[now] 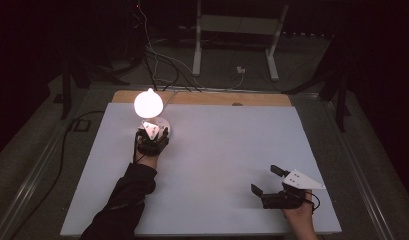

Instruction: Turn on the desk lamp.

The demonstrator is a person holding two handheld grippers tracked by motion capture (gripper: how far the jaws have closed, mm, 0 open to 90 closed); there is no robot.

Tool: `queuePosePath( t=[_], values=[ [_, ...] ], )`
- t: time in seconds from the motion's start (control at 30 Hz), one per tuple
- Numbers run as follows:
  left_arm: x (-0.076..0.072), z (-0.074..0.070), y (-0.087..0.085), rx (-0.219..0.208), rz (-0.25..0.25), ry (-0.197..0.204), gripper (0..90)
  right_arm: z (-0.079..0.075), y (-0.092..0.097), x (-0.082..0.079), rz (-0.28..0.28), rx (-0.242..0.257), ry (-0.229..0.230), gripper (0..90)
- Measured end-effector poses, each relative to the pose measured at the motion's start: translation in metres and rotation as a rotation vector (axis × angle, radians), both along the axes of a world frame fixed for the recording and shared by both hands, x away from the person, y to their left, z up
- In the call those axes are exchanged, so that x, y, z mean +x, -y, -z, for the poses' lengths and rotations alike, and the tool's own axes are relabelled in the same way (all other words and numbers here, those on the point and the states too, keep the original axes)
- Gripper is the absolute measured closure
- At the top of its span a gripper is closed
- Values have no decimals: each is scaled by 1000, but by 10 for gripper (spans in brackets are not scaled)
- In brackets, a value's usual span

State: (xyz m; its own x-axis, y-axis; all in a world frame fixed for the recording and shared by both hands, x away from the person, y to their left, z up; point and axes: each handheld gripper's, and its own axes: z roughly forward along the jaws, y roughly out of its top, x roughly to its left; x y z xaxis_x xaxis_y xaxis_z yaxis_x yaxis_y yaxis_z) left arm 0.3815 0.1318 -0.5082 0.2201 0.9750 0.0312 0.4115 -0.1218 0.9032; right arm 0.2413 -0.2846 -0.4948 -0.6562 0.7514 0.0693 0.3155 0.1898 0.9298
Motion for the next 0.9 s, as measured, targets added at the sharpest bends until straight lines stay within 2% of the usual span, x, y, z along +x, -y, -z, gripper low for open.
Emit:
queuePosePath(
  t=[0.17, 0.3, 0.37, 0.43, 0.47, 0.5, 0.6, 0.73, 0.9],
  values=[
    [0, -1, -1, -29, -28, -17, 327, 0, 0, 0, -1, 0, 1, 0],
    [1, -2, -4, -48, 2, -27, 171, 0, 0, 0, -1, -1, 1, 0],
    [1, -1, -6, -63, 2, -42, 141, 0, 0, 0, -1, 0, 2, 0],
    [2, -2, -7, -79, 12, -67, 75, 0, 0, 0, -1, 2, 3, 0],
    [2, -2, -7, -87, 14, -64, 39, 0, 1, 0, 1, 5, 2, 0],
    [1, -3, -7, -94, 22, -65, 25, 0, 1, 0, 1, 8, 4, 0],
    [-1, -4, -6, -79, 37, -54, 5, 1, 2, 1, 6, 14, -5, 0],
    [-2, -4, -6, -89, 51, -79, 3, 1, 3, 1, 9, 23, -5, 0],
    [-5, -9, -7, -104, 101, -101, 3, 1, 4, 2, 11, 22, -6, 0]
  ],
)
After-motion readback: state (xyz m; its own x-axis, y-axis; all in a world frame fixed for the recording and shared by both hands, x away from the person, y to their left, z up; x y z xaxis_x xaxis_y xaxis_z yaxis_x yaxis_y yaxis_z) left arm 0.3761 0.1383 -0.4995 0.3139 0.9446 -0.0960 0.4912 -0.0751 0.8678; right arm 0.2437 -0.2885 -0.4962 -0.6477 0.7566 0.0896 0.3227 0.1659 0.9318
